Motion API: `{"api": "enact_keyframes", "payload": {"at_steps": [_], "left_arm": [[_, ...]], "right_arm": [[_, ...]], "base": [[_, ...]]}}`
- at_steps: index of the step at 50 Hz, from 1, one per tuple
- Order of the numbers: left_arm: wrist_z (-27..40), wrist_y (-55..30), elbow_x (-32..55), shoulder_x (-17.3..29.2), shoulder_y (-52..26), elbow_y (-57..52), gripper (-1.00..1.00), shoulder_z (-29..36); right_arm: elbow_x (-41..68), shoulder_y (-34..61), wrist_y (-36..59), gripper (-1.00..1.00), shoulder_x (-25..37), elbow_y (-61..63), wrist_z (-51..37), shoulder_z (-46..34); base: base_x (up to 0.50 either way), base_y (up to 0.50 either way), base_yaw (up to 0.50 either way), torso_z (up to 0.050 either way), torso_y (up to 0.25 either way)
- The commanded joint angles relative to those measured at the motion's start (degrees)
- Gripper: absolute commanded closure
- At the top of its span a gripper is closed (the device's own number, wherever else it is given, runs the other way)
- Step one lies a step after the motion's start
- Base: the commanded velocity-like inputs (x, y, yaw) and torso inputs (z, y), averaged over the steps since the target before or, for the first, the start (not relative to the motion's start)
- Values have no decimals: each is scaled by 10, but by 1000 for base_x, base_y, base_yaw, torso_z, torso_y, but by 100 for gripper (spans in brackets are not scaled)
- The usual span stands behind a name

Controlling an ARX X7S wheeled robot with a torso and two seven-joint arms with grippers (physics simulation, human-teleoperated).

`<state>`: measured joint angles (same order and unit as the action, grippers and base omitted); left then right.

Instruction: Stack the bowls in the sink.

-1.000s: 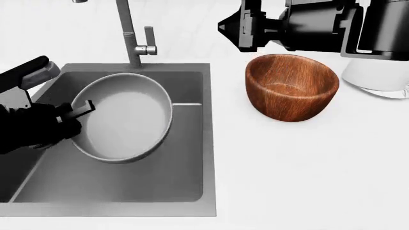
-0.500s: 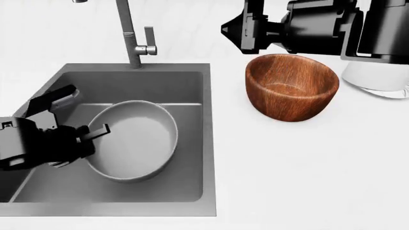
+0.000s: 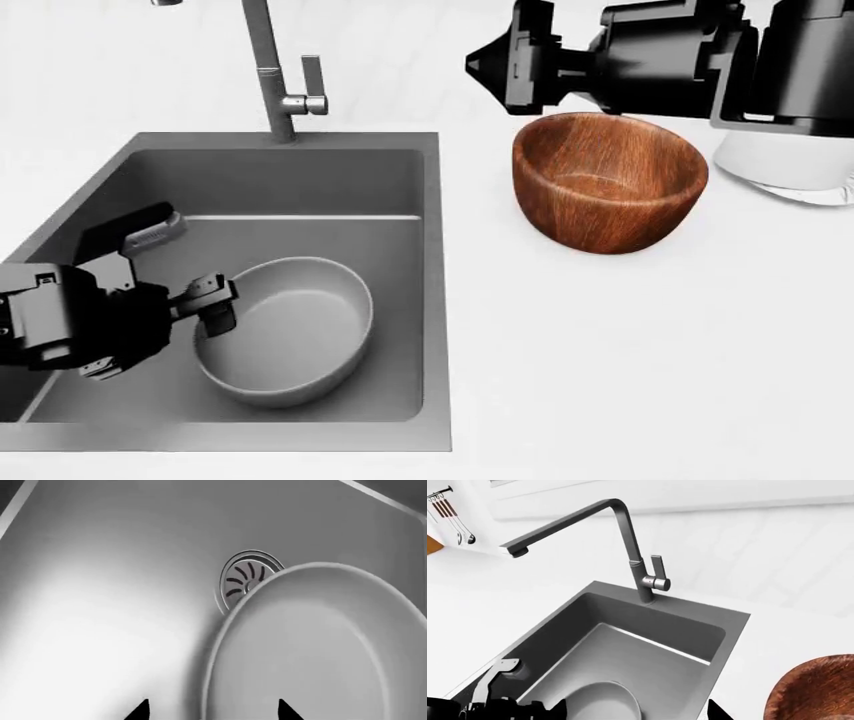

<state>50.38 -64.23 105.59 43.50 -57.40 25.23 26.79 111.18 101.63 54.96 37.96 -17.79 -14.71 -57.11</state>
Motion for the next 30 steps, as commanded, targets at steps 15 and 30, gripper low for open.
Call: {"api": "enact_keyframes", "payload": {"at_steps": [15, 30], "left_arm": [[92, -14, 96, 35, -80, -61, -100, -38], [159, -17, 204, 46, -174, -115, -100, -62]], "right_arm": [[1, 12, 4, -100, -3, -5, -11, 1], [-14, 60, 53, -100, -18, -80, -72, -40]], "base": [[0, 0, 0, 0, 0], [0, 0, 0, 0, 0]]}}
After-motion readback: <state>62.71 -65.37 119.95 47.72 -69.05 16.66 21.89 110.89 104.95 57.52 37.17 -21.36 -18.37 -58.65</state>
